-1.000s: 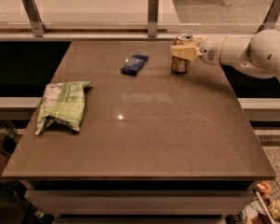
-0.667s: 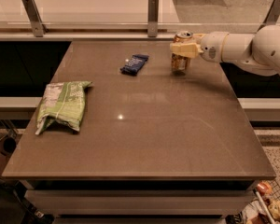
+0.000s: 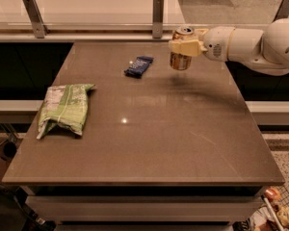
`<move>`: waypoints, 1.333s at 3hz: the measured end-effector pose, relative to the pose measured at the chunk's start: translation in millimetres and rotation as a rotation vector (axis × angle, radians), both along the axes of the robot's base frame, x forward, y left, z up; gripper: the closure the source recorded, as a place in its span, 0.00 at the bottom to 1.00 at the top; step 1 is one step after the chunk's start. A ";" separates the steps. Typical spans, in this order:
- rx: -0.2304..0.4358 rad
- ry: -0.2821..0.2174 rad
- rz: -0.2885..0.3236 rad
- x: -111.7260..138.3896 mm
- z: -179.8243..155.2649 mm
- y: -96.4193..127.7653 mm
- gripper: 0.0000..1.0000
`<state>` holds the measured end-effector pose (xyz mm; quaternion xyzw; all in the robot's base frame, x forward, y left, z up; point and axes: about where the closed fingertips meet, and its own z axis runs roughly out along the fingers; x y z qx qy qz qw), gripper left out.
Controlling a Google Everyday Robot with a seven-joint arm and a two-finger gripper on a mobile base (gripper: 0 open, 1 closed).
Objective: Move orange can near green jalapeno chip bag
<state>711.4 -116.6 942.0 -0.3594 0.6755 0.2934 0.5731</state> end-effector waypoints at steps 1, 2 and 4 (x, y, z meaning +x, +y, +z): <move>-0.021 -0.002 0.030 -40.4 21.7 28.9 1.00; -0.038 0.003 0.048 -67.9 29.1 51.3 1.00; -0.064 -0.014 0.116 -116.6 32.1 105.3 1.00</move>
Offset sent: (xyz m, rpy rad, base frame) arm -0.1024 0.0730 0.0386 -0.0607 0.0095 0.0600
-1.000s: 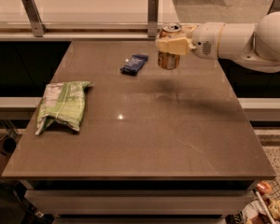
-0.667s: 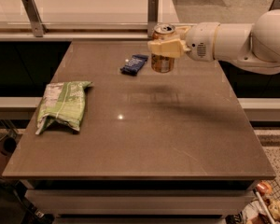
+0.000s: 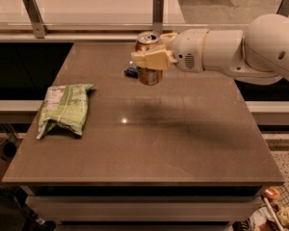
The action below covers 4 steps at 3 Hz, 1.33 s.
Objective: Move orange can near green jalapeno chip bag
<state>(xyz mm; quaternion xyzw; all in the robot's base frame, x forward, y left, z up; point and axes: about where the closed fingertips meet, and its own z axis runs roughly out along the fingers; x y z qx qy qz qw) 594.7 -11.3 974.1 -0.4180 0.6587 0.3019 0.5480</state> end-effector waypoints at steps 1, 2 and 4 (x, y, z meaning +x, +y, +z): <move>0.022 -0.003 0.063 -15.5 -6.5 29.2 1.00; 0.043 0.010 0.117 -26.6 -16.8 54.8 1.00; 0.040 0.071 0.197 -42.2 -47.2 97.2 1.00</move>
Offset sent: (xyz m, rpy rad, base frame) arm -0.0383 0.0804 -0.0313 0.0703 0.0286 0.1734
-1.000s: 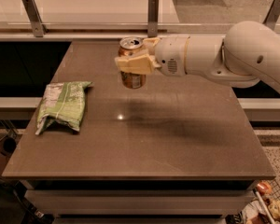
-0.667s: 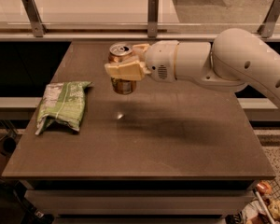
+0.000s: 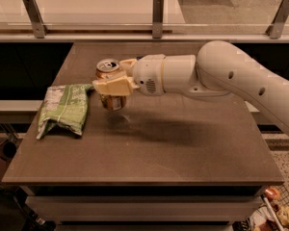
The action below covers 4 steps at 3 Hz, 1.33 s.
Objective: Move orange can near green jalapeno chip bag
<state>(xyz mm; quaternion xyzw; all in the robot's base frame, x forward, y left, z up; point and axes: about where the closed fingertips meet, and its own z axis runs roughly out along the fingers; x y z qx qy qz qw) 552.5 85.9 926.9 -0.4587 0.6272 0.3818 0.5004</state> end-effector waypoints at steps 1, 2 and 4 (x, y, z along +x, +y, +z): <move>0.024 0.022 0.013 3.1 -14.9 5.0 1.00; 0.032 0.040 0.027 -0.9 -22.0 13.0 1.00; 0.020 0.045 0.048 -10.5 -19.5 22.8 0.83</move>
Offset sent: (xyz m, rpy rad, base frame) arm -0.0036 0.0176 -0.0305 0.0433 0.0606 0.0334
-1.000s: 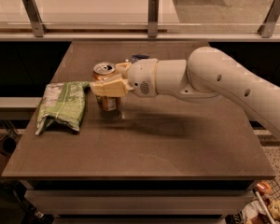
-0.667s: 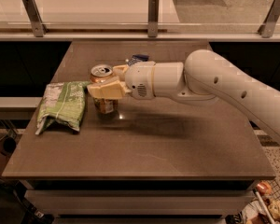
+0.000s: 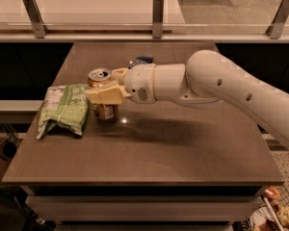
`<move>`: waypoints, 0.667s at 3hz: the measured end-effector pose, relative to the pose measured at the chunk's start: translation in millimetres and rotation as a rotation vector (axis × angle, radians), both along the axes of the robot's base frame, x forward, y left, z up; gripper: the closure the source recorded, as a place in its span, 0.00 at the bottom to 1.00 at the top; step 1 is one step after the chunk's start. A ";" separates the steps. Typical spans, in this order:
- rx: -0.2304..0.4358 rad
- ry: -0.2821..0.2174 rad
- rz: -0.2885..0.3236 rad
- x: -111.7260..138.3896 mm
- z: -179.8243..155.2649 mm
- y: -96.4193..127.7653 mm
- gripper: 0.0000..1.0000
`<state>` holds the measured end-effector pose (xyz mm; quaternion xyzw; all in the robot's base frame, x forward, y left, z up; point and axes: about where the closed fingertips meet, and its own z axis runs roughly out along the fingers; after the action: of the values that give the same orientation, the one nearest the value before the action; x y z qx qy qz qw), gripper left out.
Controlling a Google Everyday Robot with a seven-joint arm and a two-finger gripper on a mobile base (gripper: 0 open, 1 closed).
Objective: Move orange can near green jalapeno chip bag
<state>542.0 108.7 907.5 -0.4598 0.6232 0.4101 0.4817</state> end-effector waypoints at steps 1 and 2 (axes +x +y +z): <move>0.000 -0.001 0.004 -1.1 0.4 2.1 0.60; -0.001 -0.001 0.008 -2.1 0.8 4.1 0.37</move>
Offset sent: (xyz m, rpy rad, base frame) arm -0.0009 0.0019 0.0003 -0.0003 -0.0006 0.0035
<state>539.9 112.9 908.3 -0.4627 0.6212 0.4115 0.4803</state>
